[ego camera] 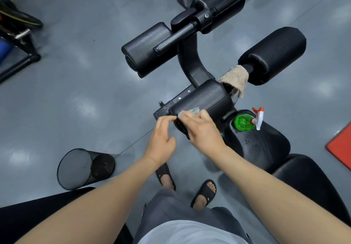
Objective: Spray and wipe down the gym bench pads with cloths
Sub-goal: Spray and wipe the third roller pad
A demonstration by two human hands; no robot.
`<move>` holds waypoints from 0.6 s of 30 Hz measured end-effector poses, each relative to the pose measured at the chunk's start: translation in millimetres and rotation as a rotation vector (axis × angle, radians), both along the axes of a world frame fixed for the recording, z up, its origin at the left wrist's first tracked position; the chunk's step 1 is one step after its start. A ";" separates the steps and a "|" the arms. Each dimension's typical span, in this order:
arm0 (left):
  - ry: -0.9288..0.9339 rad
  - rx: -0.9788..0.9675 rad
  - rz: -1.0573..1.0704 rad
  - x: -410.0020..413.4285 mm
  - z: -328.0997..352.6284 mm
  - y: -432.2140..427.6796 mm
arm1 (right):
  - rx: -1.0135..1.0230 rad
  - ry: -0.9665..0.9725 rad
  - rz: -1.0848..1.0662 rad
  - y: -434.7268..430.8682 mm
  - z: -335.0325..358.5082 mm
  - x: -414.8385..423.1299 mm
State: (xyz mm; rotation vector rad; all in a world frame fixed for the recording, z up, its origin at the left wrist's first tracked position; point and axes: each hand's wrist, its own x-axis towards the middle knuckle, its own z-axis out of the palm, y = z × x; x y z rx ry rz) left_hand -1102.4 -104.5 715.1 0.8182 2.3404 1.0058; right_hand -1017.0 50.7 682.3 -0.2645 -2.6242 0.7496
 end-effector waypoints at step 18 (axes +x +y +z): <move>-0.347 -0.028 0.128 -42.5 -11.8 27.7 | -0.048 0.028 -0.149 24.9 -1.9 -9.1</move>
